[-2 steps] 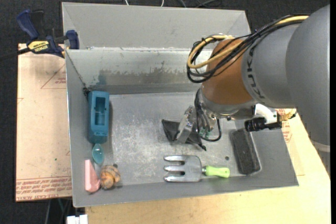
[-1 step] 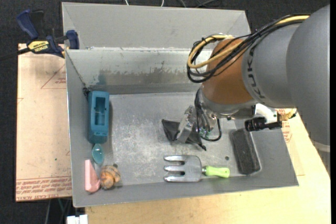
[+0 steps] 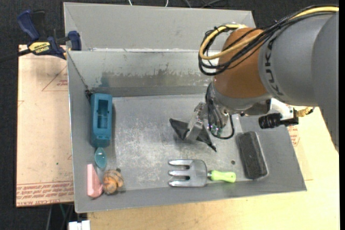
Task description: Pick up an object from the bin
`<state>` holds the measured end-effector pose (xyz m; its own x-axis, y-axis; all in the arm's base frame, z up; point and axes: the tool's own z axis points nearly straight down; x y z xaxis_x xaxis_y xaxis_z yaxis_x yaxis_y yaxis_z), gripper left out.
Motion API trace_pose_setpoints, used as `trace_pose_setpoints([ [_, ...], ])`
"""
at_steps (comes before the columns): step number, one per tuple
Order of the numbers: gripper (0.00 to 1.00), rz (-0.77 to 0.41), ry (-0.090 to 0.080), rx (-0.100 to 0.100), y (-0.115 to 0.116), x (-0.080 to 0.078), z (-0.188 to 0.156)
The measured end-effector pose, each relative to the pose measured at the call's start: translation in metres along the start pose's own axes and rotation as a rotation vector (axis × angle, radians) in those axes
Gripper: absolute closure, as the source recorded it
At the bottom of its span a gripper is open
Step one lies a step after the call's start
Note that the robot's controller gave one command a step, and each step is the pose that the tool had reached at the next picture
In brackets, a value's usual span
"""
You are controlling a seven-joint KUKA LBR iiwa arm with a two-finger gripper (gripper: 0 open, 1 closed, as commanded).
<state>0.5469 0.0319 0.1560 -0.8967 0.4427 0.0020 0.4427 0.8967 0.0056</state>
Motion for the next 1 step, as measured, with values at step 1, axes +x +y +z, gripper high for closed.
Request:
trace_pose_setpoints([
  [1, 1.0, -0.001, -0.009, -0.005, 0.0015, -0.0021, -0.0316],
])
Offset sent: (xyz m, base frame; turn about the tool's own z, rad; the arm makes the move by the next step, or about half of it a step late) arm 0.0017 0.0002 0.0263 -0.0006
